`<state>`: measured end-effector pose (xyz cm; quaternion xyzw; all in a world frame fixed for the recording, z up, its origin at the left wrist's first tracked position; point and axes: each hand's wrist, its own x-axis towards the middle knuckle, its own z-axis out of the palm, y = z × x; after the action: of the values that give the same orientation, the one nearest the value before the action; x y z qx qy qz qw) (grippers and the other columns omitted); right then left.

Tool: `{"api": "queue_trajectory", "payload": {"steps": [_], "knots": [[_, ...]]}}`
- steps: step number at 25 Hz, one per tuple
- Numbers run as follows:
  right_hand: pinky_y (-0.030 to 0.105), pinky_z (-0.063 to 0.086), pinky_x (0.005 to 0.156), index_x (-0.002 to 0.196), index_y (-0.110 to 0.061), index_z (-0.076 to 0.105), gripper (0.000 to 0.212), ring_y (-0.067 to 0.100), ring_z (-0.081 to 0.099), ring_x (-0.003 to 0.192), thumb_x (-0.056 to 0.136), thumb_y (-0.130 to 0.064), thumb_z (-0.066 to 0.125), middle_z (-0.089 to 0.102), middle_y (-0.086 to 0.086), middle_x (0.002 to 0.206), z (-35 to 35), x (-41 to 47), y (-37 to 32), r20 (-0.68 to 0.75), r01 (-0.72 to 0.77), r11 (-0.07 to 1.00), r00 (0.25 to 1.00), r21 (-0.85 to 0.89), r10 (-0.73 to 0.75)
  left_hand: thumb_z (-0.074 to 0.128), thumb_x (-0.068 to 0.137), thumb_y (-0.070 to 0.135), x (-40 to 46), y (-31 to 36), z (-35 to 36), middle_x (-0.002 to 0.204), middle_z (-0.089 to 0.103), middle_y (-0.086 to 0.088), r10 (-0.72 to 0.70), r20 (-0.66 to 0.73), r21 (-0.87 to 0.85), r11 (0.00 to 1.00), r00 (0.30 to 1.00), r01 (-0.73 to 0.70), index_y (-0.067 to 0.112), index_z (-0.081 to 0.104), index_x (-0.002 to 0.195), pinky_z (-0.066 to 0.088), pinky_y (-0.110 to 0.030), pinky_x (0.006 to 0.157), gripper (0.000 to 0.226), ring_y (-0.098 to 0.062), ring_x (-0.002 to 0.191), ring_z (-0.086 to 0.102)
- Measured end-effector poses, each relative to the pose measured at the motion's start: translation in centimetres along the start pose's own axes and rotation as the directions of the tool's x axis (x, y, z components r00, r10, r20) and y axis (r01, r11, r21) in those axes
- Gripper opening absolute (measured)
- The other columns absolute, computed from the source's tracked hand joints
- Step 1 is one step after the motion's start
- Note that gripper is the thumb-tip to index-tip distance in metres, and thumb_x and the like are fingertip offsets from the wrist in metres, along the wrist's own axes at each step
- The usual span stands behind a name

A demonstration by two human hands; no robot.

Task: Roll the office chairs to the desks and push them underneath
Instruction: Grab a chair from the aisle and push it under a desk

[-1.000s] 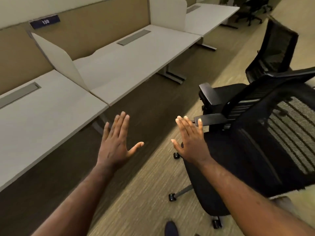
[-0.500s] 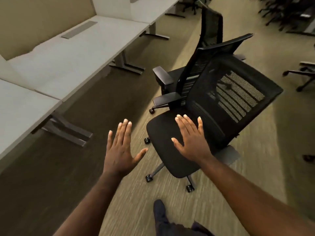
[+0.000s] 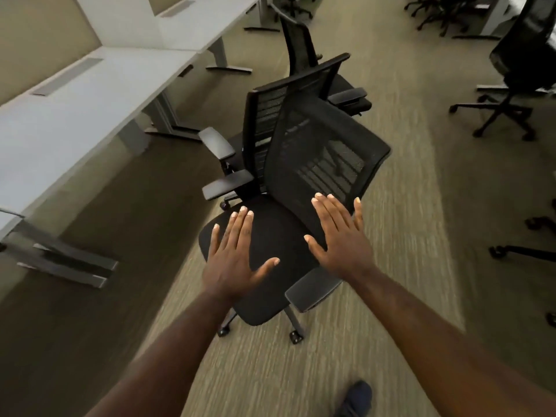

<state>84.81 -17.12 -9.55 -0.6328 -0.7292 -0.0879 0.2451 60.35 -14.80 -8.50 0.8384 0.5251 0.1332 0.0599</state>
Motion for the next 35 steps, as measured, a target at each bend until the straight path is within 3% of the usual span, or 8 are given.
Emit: {"api": "queue_trajectory", "payload": {"steps": [4,7,15,24,31,35], "knots": [[0.061,0.007,0.119,0.151,-0.012,0.029,0.069,0.024,0.027,0.147,0.093,-0.044,0.049,0.036,0.007,0.157,-1.7,0.7,9.3,0.0,0.095,0.995,0.995,-0.013,-0.095,0.034,0.087,0.078,5.3,7.6,3.2,0.165,0.003,-0.002,-0.02,-0.038,0.011,1.0,0.999,0.02,0.016,0.003,0.157,0.003,-0.049,0.122,0.099,-0.013,0.151,-0.004],[0.063,0.01,0.119,0.152,-0.013,0.027,0.07,0.023,0.025,0.148,0.094,-0.043,0.054,0.033,0.006,0.159,-3.2,1.4,15.0,0.014,0.124,0.992,0.992,-0.021,-0.124,0.038,0.087,0.076,8.8,11.7,4.5,0.165,0.006,-0.002,-0.026,-0.063,0.005,1.0,0.998,0.026,0.016,0.005,0.157,0.008,-0.051,0.122,0.098,-0.012,0.151,-0.003],[0.064,0.008,0.119,0.153,-0.011,0.025,0.07,0.023,0.02,0.15,0.096,-0.043,0.053,0.031,0.008,0.16,-4.4,7.0,25.8,0.045,0.144,0.989,0.989,-0.028,-0.143,0.045,0.088,0.072,18.2,17.9,6.1,0.165,0.004,-0.001,-0.083,-0.101,-0.071,0.995,0.991,0.077,0.013,0.008,0.157,0.004,-0.047,0.123,0.098,-0.012,0.151,-0.004],[0.059,0.0,0.118,0.152,-0.01,0.029,0.079,0.026,0.024,0.148,0.085,-0.026,0.068,0.032,0.009,0.159,-0.3,19.0,32.1,0.159,0.37,0.928,0.919,-0.03,-0.361,0.038,0.082,0.081,25.6,18.0,10.4,0.165,0.005,-0.001,-0.282,-0.112,-0.179,0.949,0.953,0.26,0.013,0.009,0.157,0.005,-0.047,0.123,0.105,-0.011,0.15,-0.004],[0.063,0.01,0.117,0.151,-0.009,0.034,0.078,0.027,0.028,0.147,0.081,-0.01,0.068,0.033,0.008,0.159,2.3,29.3,35.2,0.246,0.49,0.872,0.847,-0.015,-0.472,0.032,0.076,0.088,31.5,17.8,10.5,0.165,0.001,0.003,-0.441,-0.095,-0.244,0.88,0.893,0.408,0.016,0.005,0.157,-0.002,-0.041,0.122,0.112,-0.008,0.149,-0.008],[0.061,0.013,0.118,0.151,-0.011,0.034,0.078,0.027,0.027,0.147,0.081,-0.007,0.067,0.031,0.007,0.16,5.1,35.2,36.3,0.314,0.589,0.807,0.758,0.049,-0.572,0.032,0.076,0.088,34.9,18.1,10.7,0.166,0.0,0.003,-0.532,-0.069,-0.252,0.828,0.844,0.501,0.018,0.001,0.157,-0.003,-0.041,0.122,0.111,-0.008,0.149,-0.008]]}}
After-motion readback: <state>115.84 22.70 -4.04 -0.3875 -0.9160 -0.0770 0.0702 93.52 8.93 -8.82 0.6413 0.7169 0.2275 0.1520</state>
